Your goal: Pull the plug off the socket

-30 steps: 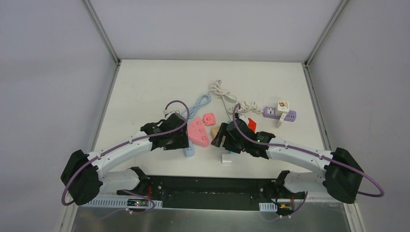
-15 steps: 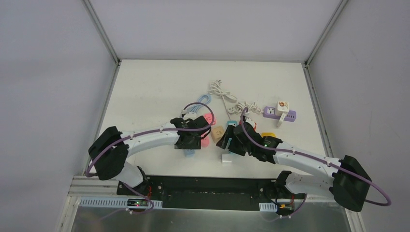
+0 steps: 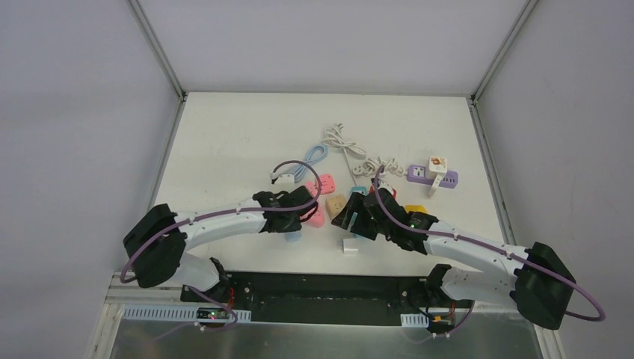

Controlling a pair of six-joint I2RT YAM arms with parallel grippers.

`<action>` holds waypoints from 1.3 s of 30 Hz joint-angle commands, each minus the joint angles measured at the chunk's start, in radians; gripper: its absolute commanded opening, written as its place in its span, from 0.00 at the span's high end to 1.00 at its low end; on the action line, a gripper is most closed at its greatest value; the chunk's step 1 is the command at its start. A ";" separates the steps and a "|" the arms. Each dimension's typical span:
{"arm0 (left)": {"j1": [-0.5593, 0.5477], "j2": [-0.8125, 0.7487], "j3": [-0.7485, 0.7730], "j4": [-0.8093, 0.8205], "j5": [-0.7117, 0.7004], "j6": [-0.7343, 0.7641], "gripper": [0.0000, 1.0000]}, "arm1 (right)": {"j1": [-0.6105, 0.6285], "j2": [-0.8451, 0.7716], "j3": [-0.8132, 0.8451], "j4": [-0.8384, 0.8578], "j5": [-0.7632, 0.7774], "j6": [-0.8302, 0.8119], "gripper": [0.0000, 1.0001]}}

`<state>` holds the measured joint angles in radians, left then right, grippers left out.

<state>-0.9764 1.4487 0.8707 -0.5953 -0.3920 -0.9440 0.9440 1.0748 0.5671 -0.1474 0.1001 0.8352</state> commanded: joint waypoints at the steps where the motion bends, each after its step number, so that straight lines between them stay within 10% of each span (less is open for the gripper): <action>1: -0.009 -0.058 -0.203 0.081 0.048 -0.048 0.70 | -0.004 0.038 -0.011 0.156 -0.069 0.040 0.27; 25: 0.035 -0.313 -0.538 0.208 0.123 -0.136 0.73 | 0.006 0.587 0.135 0.756 -0.171 0.325 0.28; 39: 0.086 -0.499 -0.444 0.088 0.084 -0.081 0.55 | 0.014 0.668 0.045 1.079 -0.233 0.378 0.84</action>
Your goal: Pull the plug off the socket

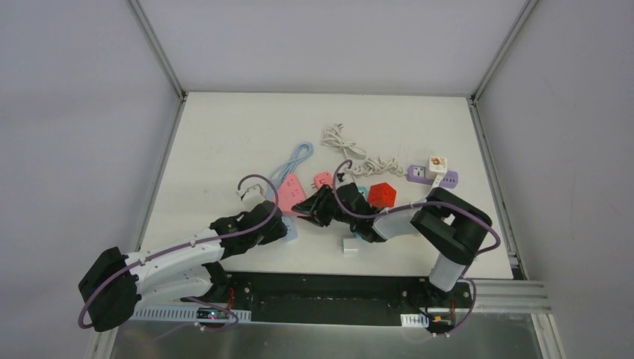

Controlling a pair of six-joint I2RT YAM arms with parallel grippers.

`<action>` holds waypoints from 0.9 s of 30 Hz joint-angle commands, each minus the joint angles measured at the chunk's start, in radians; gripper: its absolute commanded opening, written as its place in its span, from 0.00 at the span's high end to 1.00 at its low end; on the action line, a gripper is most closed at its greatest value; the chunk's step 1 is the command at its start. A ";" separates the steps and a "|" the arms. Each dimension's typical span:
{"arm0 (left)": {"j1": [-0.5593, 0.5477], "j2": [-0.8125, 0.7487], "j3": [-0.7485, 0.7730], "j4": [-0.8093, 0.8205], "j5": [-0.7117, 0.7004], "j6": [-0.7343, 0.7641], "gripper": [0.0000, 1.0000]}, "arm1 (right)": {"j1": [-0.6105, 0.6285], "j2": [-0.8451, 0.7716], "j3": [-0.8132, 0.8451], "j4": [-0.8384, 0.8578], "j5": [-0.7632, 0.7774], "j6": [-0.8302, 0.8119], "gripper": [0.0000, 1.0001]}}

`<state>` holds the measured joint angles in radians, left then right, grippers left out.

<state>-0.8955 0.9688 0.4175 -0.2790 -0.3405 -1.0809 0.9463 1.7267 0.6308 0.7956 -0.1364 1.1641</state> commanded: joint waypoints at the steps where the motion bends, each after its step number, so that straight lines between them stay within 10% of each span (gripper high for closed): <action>1: 0.006 -0.041 0.018 -0.241 0.022 0.057 0.52 | 0.019 0.018 -0.021 0.137 0.011 0.049 0.87; 16: 0.019 -0.313 0.020 -0.432 -0.189 -0.060 0.29 | 0.138 0.268 0.078 0.360 0.026 0.149 0.87; 22: 0.041 -0.255 0.006 -0.377 -0.181 -0.039 0.28 | 0.113 0.292 0.099 0.349 -0.013 0.118 0.55; 27: 0.085 -0.155 -0.019 -0.222 -0.116 0.027 0.28 | 0.058 0.318 0.102 0.362 -0.088 0.119 0.48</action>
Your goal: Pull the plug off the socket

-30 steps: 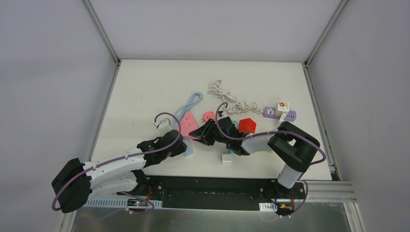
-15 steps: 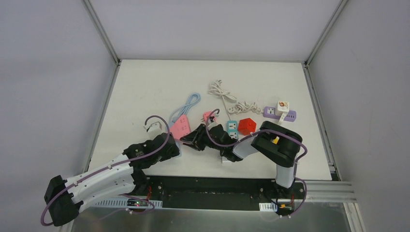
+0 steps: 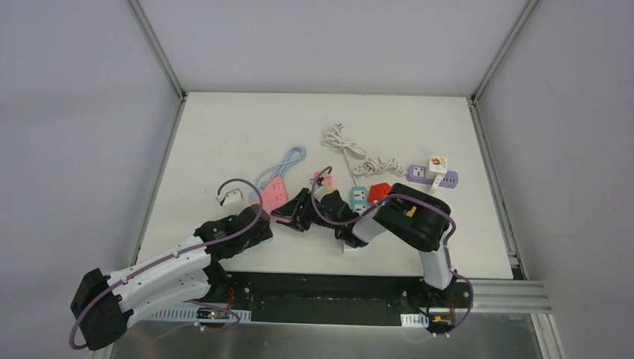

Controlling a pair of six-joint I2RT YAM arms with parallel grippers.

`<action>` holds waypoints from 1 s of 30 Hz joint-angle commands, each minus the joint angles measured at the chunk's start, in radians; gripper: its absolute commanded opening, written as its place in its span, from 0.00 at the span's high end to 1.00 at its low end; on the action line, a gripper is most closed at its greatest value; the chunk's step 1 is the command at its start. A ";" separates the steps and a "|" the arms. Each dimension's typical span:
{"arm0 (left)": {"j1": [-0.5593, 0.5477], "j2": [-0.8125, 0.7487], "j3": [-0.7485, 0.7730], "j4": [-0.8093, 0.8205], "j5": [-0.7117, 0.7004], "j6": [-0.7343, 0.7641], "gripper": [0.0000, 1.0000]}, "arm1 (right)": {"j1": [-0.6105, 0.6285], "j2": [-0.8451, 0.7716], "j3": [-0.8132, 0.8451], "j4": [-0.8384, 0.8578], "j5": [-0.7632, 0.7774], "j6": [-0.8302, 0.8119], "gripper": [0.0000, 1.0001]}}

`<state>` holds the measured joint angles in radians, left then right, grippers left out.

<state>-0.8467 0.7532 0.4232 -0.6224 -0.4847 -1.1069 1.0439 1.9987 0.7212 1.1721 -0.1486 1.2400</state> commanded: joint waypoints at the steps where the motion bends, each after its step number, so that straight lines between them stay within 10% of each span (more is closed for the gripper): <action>1: 0.047 0.073 -0.029 0.160 0.044 0.073 0.28 | -0.047 0.052 0.017 -0.014 -0.088 0.039 0.48; 12: 0.074 0.052 -0.143 0.157 0.119 0.000 0.61 | -0.112 0.148 0.096 0.021 -0.164 0.043 0.49; 17: 0.075 -0.026 -0.186 0.095 0.117 -0.046 0.63 | -0.119 0.226 0.117 0.170 -0.198 0.119 0.99; 30: 0.077 0.031 -0.174 0.063 0.121 -0.093 0.67 | -0.131 0.250 0.082 0.371 -0.177 0.220 1.00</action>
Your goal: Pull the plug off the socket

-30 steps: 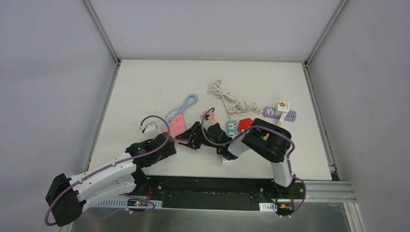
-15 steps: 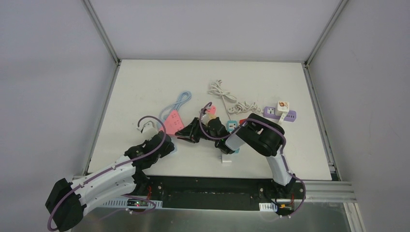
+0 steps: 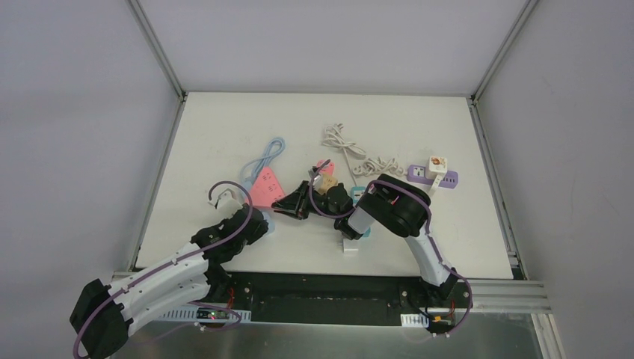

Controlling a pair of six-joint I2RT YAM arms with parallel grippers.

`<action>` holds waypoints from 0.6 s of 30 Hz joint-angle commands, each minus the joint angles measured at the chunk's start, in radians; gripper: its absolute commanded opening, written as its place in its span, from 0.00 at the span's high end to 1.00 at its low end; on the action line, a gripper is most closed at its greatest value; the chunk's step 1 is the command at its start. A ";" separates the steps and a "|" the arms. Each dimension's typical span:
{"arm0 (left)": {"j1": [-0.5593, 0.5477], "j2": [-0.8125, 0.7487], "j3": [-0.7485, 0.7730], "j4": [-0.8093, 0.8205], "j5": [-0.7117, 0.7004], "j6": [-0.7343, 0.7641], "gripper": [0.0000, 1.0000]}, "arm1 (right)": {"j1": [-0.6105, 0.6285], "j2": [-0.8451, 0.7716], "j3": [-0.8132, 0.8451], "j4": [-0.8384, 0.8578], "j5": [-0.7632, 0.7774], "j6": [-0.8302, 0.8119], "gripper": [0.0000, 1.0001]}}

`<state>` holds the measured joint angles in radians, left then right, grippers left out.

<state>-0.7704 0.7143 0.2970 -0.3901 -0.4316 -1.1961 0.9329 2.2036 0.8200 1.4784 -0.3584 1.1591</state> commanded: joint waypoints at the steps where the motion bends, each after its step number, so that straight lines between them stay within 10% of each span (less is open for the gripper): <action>1: 0.000 0.077 -0.047 -0.171 0.068 -0.006 0.67 | -0.021 0.050 -0.015 0.066 0.035 0.316 1.00; 10: 0.015 0.143 -0.026 -0.191 0.102 -0.028 0.70 | -0.026 0.074 0.004 0.032 0.018 0.555 1.00; 18: 0.045 0.150 -0.001 -0.208 0.153 -0.020 0.71 | -0.014 0.027 -0.032 -0.053 0.054 0.291 1.00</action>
<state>-0.7410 0.8143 0.3477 -0.3901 -0.4171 -1.2240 0.9161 2.2162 0.8238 1.5208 -0.3637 1.2079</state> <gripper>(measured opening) 0.308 0.370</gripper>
